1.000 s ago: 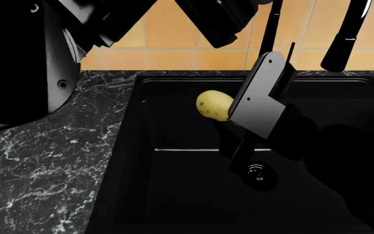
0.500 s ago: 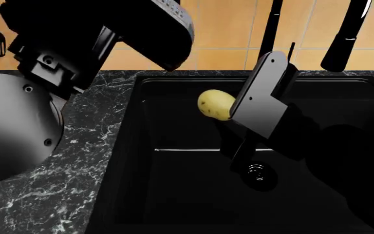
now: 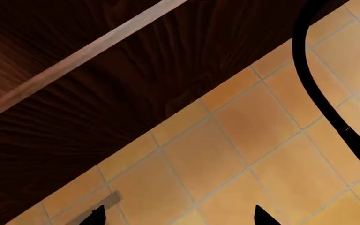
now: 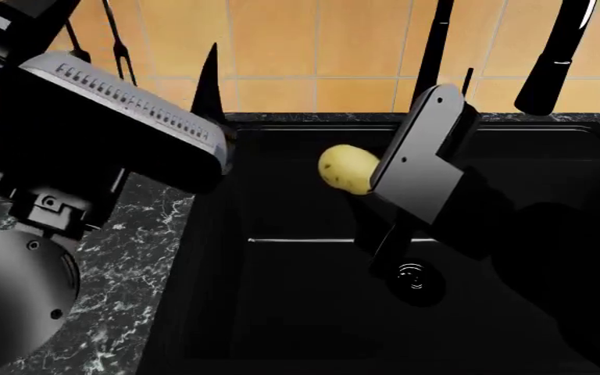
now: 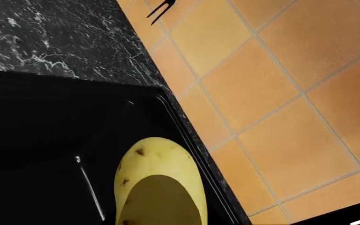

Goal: Pick the chili pepper, potato from the counter and place them in the cabinet. Then close the cabinet.

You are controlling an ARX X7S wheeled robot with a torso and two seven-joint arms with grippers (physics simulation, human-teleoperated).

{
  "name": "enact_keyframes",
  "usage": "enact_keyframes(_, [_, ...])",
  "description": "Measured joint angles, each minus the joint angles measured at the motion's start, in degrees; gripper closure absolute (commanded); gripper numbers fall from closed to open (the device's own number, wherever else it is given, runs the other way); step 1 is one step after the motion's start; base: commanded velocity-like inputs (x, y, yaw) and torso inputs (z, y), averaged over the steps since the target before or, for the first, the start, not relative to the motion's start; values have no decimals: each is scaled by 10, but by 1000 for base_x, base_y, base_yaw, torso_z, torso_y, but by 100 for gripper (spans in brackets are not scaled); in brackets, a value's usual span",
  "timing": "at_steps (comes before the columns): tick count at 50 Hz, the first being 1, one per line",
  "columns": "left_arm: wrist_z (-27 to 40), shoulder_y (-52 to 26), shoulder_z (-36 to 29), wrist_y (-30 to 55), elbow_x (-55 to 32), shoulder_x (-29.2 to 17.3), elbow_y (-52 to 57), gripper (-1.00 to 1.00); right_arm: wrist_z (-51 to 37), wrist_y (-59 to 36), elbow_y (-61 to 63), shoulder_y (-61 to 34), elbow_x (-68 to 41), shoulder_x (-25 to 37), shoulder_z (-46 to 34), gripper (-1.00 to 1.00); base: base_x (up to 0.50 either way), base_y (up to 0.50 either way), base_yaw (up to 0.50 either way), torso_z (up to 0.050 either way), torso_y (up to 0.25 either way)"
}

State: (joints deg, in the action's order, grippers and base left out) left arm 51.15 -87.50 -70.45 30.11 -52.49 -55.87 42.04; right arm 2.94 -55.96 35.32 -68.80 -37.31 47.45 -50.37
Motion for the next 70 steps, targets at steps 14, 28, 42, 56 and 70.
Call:
enact_keyframes(14, [-18,64,-6,-99,52,-59,16,-100,-12,-30,27,-18,-18,9,17,100,0,0,0,0,0])
enact_keyframes(28, [-71,87,-6,-169,78,-92,8,-100,-29,-76,73,-50,-59,18,55,100,0,0,0,0,0])
enact_keyframes(42, [-69,107,-5,-196,82,-104,-7,-100,-33,-87,109,-72,-109,18,99,100,0,0,0,0,0])
enact_keyframes(56, [-62,121,-8,-204,88,-111,-8,-100,-34,-120,120,-128,-153,5,128,100,0,0,0,0,0])
enact_keyframes(70, [-56,127,-7,-204,89,-115,-4,-100,-29,-165,110,-208,-184,-23,141,100,0,0,0,0,0])
